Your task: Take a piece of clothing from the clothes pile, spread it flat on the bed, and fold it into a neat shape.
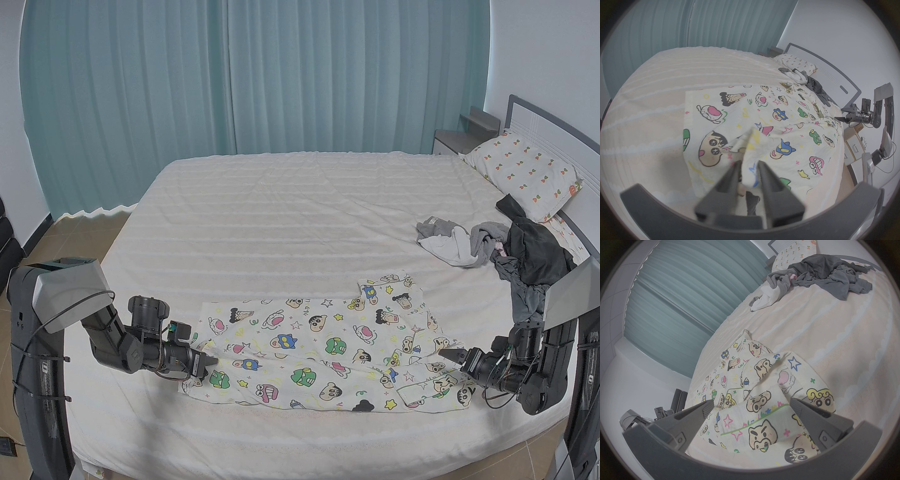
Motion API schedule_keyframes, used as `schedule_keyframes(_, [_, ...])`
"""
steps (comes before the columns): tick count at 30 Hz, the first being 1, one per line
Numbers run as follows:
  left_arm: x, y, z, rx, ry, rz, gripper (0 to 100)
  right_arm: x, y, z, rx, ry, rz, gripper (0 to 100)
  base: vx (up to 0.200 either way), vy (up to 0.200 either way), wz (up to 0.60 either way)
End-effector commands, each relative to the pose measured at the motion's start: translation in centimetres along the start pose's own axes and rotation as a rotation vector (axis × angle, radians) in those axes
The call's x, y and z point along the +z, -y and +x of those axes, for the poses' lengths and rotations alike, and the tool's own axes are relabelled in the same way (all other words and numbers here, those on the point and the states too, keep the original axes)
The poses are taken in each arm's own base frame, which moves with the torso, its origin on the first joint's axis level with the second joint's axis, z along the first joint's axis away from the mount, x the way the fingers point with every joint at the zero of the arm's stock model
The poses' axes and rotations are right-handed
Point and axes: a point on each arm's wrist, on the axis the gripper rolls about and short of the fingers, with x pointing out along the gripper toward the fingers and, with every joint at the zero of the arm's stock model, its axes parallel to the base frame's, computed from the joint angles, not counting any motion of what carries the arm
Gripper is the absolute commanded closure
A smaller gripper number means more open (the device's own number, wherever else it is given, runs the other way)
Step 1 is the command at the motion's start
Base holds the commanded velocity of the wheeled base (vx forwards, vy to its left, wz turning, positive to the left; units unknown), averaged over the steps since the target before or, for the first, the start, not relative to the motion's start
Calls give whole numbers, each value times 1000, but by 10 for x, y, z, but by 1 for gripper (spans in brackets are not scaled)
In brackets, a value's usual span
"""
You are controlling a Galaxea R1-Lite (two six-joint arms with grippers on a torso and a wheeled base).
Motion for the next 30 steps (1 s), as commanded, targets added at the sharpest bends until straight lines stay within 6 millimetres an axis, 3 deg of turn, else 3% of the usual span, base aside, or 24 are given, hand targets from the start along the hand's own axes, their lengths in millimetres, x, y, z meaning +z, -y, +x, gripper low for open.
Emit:
schedule_keyframes(1, [-2, 0, -4, 4, -7, -9, 100, 1, -1, 0, 8, 8, -4, 0, 0, 0, 0])
schedule_keyframes(13, [8, 15, -37, 29, -102, -59, 100, 1, -2, -2, 10, 6, -5, 0, 0, 0, 0])
schedule_keyframes(30, [0, 13, -43, 73, -266, -174, 100, 0, -6, -5, 18, 3, -10, 0, 0, 0, 0])
